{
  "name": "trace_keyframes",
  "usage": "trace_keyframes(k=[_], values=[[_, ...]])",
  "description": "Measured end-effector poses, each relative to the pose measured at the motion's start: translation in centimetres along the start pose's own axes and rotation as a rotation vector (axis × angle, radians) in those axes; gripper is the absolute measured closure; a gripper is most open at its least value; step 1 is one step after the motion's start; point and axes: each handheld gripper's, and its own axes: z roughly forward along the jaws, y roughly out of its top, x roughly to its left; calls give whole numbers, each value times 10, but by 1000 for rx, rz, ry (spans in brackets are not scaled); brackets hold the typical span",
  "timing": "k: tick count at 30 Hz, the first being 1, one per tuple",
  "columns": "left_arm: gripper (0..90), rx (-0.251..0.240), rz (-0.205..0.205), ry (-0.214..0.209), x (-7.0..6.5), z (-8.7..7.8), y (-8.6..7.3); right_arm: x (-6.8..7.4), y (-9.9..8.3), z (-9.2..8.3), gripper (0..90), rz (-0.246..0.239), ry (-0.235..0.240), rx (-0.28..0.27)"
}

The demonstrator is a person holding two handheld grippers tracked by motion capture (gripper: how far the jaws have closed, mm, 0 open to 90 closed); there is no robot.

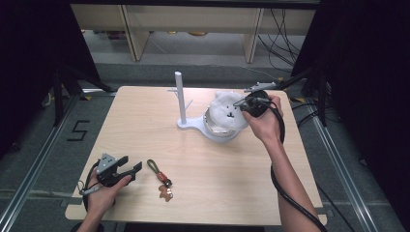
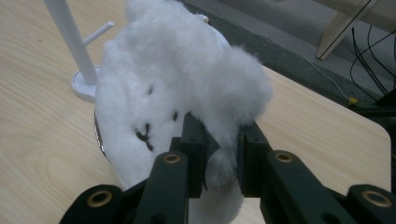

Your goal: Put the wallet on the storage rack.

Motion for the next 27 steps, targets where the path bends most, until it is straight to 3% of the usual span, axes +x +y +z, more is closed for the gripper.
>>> trace_keyframes(k=[6,7,10,19,27], values=[[336,1,-4,0,0,0,0,4,6,12,772,-1,-18,24],[336,-13,11,-15,2,1,0,4,7,15,772,-19,-24,26],[336,-18,2,-21,2,1,0,7,7,26,772,-37,-34,54],[336,-18,7,-20,1,1,0,14,6,39,771,-63,-23,91],[336,-17,11,-21,2,1,0,20,10,45,769,-134,-43,127]])
